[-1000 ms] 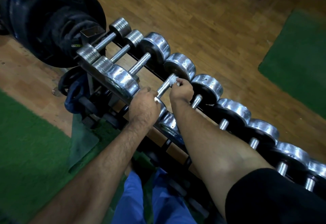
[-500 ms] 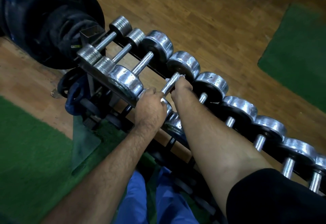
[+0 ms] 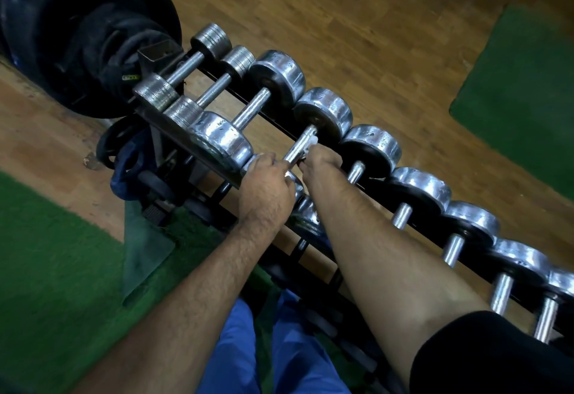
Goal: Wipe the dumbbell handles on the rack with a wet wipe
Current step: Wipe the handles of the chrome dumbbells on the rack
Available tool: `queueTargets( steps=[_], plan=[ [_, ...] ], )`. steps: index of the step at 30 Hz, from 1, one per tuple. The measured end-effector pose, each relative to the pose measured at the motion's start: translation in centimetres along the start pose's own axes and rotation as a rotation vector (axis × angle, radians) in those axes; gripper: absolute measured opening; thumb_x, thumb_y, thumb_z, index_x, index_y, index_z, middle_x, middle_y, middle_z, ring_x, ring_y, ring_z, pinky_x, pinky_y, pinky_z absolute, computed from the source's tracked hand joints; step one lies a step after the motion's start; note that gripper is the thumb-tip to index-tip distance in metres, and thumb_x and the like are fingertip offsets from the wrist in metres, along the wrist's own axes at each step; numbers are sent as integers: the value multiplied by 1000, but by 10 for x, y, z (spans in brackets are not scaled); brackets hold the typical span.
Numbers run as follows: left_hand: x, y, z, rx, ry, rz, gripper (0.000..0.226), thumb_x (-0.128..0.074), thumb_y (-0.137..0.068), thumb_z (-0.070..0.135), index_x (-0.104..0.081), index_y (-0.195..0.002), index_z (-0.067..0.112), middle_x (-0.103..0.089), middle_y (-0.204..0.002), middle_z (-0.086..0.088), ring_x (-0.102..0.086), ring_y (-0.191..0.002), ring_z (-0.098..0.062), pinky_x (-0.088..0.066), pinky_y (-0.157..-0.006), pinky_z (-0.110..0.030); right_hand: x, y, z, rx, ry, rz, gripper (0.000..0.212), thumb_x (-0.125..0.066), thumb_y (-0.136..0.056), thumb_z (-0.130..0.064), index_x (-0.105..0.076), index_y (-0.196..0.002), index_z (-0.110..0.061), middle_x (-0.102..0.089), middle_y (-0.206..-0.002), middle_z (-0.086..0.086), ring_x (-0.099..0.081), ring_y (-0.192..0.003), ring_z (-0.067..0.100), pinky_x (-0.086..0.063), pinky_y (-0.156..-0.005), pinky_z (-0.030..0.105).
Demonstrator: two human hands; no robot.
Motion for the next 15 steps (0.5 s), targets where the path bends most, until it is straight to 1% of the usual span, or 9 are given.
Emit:
queueTargets(
  steps=[2,3,5,6,8,9,11,13,15],
  plan=[
    [0,1,0,7,12,-2,32,-59,-89,20,-67,-119,12,-55,-132,-5,-49,-120,-20,-49,-88,-32,8,5,0,-29,-21,97,29,-52,-92,4,-61,-119,10,-67,-96,19,-68,-73,26,-57,-53,28],
    [0,1,0,10,13,-2,33,-60,-90,21,-67,-121,12,-54,-135,-5,-48,-122,-19,-48,-90,-32,10,3,-4,-11,-33,98,28,-54,-91,5,-62,-117,10,-67,-93,19,-67,-70,25,-57,-50,28],
    [1,2,0,12,6,7,35,-59,-91,21,-66,-124,13,-53,-137,-5,-47,-124,-19,-47,-93,-31,4,1,-12,44,-36,38,29,-55,-92,1,-62,-121,0,-65,-92,8,-65,-76,21,-61,-67,33],
    [2,2,0,11,4,10,35,-59,-91,21,-66,-124,13,-54,-136,-5,-48,-124,-18,-47,-93,-31,4,3,-11,64,-55,62,28,-58,-90,-3,-67,-115,-7,-66,-89,5,-66,-77,21,-61,-77,39],
    [2,1,1,10,4,5,33,-59,-89,20,-67,-121,15,-56,-131,-4,-50,-119,-19,-47,-89,-31,5,7,-2,63,-116,172,21,-64,-82,-8,-77,-93,-20,-73,-85,5,-69,-77,25,-60,-79,45],
    [2,1,1,8,3,1,31,-59,-88,20,-69,-117,16,-57,-126,-3,-51,-115,-19,-47,-84,-31,4,11,2,60,-100,198,20,-64,-82,-11,-76,-93,-23,-73,-86,3,-69,-75,25,-61,-73,45],
    [1,0,-1,1,5,-2,28,-59,-86,19,-71,-111,16,-59,-122,-2,-53,-111,-20,-46,-80,-30,-4,14,9,28,-9,173,9,-62,-89,-14,-70,-90,-16,-67,-74,5,-64,-58,22,-57,-51,33],
    [-1,0,-4,-2,37,6,31,-61,-86,19,-70,-115,15,-58,-129,-5,-53,-118,-22,-48,-87,-33,-5,13,14,-67,49,84,20,-56,-95,-12,-58,-75,-7,-57,-59,7,-54,-39,20,-47,-37,24],
    [0,3,-8,2,81,29,38,-63,-89,22,-65,-125,11,-54,-137,-6,-52,-124,-22,-47,-96,-34,-3,10,13,-119,159,-35,27,-47,-98,-7,-48,-71,-9,-50,-51,4,-47,-26,12,-40,-31,17]
  ],
)
Point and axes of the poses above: each hand's wrist, its own y-axis away from the middle knuckle, its own x-axis out of the back of the hand, z = x × y, the point moved 8 cm from there along -y, towards the middle knuckle
